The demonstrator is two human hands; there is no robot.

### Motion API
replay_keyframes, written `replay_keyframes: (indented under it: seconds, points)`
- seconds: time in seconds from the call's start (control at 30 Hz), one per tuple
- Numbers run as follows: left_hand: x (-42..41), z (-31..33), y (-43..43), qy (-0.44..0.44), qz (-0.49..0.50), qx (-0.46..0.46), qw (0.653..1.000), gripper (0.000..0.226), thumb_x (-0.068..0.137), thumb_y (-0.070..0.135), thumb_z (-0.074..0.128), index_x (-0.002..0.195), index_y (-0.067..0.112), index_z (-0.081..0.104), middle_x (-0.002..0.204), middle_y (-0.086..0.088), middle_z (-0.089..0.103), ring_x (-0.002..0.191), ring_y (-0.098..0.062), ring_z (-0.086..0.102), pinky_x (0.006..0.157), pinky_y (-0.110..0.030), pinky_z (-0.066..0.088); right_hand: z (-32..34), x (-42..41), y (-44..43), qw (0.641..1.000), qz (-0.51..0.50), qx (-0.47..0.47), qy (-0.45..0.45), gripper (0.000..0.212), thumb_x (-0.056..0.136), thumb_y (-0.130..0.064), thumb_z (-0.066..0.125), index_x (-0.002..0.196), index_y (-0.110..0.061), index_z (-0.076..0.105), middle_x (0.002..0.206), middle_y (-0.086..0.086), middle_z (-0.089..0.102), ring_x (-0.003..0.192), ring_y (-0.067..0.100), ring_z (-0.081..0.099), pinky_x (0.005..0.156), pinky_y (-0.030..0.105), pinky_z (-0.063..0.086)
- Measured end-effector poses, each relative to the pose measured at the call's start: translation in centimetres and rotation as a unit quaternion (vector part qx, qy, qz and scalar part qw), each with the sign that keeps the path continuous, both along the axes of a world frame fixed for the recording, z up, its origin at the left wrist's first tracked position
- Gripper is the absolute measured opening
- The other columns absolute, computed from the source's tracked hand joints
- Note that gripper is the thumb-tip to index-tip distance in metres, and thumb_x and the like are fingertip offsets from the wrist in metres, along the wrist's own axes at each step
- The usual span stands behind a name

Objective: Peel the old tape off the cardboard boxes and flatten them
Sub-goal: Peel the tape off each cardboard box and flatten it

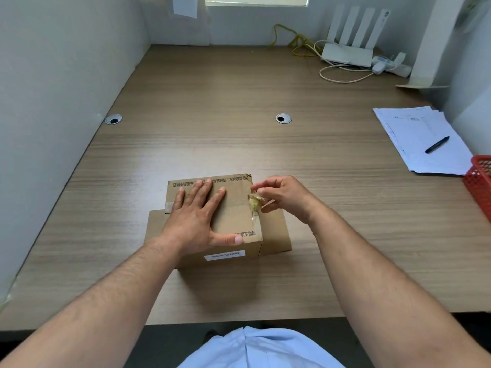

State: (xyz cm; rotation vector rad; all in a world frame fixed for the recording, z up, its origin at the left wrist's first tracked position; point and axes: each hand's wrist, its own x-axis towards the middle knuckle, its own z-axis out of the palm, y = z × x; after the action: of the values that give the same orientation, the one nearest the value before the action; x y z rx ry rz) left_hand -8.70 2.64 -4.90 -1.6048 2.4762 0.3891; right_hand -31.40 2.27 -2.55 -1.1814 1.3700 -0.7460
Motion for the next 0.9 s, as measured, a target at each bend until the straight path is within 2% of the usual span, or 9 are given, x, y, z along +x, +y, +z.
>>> replay_keyframes:
  seconds: [0.17, 0.23, 0.3, 0.43, 0.53, 0.6, 0.7, 0.8, 0.9]
  points:
    - [0.1, -0.1, 0.0, 0.006, -0.001, 0.0, 1.0, 0.135, 0.038, 0.104, 0.012, 0.151, 0.035, -0.013, 0.158, 0.003, -0.024, 0.141, -0.013, -0.031, 0.115, -0.044, -0.018, -0.2, -1.2, 0.1, 0.994, -0.003, 0.052, -0.098, 0.025, 0.092, 0.006, 0.046, 0.112, 0.007, 0.062, 0.088, 0.014, 0.067, 0.075, 0.019, 0.066, 0.071, 0.032, 0.059]
    - [0.1, -0.1, -0.1, 0.008, -0.001, -0.001, 1.0, 0.134, 0.039, 0.104, 0.013, 0.151, 0.035, -0.012, 0.158, 0.003, -0.023, 0.141, -0.013, -0.03, 0.115, -0.044, -0.018, -0.3, -1.5, 0.1, 0.992, 0.008, 0.06, -0.111, 0.029, 0.088, 0.008, 0.052, 0.113, 0.002, 0.063, 0.095, 0.011, 0.067, 0.078, 0.018, 0.067, 0.071, 0.03, 0.059]
    - [0.1, -0.1, -0.1, 0.008, -0.001, -0.001, 1.0, 0.135, 0.037, 0.105, 0.012, 0.151, 0.035, -0.012, 0.159, 0.002, -0.022, 0.141, -0.013, -0.029, 0.115, -0.044, -0.018, -0.4, -1.0, -0.1, 0.996, 0.035, 0.05, -0.061, 0.031, 0.084, 0.005, 0.06, 0.109, -0.011, 0.066, 0.096, 0.005, 0.065, 0.079, 0.015, 0.064, 0.068, 0.025, 0.057]
    - [0.1, -0.1, -0.1, 0.013, -0.002, 0.002, 1.0, 0.136, 0.036, 0.106, 0.011, 0.151, 0.035, -0.011, 0.159, 0.002, -0.021, 0.142, -0.013, -0.029, 0.115, -0.043, -0.019, -0.3, 1.4, -0.7, 0.997, 0.043, 0.009, 0.063, 0.026, 0.079, 0.009, 0.064, 0.08, -0.017, 0.06, 0.066, -0.005, 0.057, 0.063, 0.009, 0.056, 0.06, 0.022, 0.047]
    - [0.2, -0.1, -0.2, 0.011, 0.0, 0.003, 1.0, 0.135, 0.038, 0.105, 0.012, 0.151, 0.035, -0.011, 0.159, 0.002, -0.021, 0.142, -0.013, -0.029, 0.115, -0.043, -0.019, -0.7, 2.1, -0.4, 0.999, -0.009, -0.009, 0.03, 0.03, 0.075, 0.015, 0.062, 0.073, -0.015, 0.057, 0.065, 0.0, 0.053, 0.057, 0.009, 0.054, 0.059, 0.02, 0.048]
    - [0.0, 0.0, -0.2, 0.011, 0.004, 0.004, 1.0, 0.135, 0.038, 0.105, 0.012, 0.151, 0.035, -0.011, 0.159, 0.002, -0.021, 0.142, -0.013, -0.029, 0.115, -0.044, -0.019, -1.1, 2.3, 0.1, 0.991, -0.041, -0.076, 0.102, 0.028, 0.074, 0.011, 0.062, 0.07, -0.017, 0.057, 0.07, -0.001, 0.053, 0.061, 0.009, 0.052, 0.062, 0.021, 0.047]
    - [-0.2, 0.1, -0.3, 0.01, 0.013, 0.003, 1.0, 0.135, 0.038, 0.104, 0.013, 0.151, 0.035, -0.01, 0.159, 0.002, -0.021, 0.142, -0.013, -0.028, 0.115, -0.044, -0.018, -2.2, 3.2, 2.1, 0.916, -0.057, -0.28, 0.282, 0.017, 0.074, 0.008, 0.059, 0.074, -0.008, 0.061, 0.083, 0.009, 0.059, 0.073, 0.022, 0.055, 0.065, 0.032, 0.046]
    - [-0.1, 0.1, -0.1, 0.009, 0.001, 0.002, 1.0, 0.135, 0.038, 0.104, 0.014, 0.151, 0.035, -0.01, 0.159, 0.002, -0.021, 0.142, -0.013, -0.028, 0.115, -0.044, -0.018, -3.2, 3.3, 4.1, 0.817, -0.065, -0.449, 0.355, 0.012, 0.071, 0.012, 0.068, 0.076, 0.002, 0.064, 0.078, 0.017, 0.06, 0.067, 0.032, 0.059, 0.055, 0.036, 0.051]
    - [0.0, 0.1, -0.1, 0.006, -0.002, 0.001, 1.0, 0.135, 0.038, 0.104, 0.015, 0.151, 0.035, -0.01, 0.159, 0.002, -0.02, 0.142, -0.013, -0.028, 0.115, -0.044, -0.018, -3.4, 2.4, 5.5, 0.82, -0.048, -0.465, 0.33, 0.021, 0.07, 0.01, 0.07, 0.089, 0.001, 0.072, 0.085, 0.015, 0.064, 0.074, 0.031, 0.063, 0.066, 0.037, 0.055]
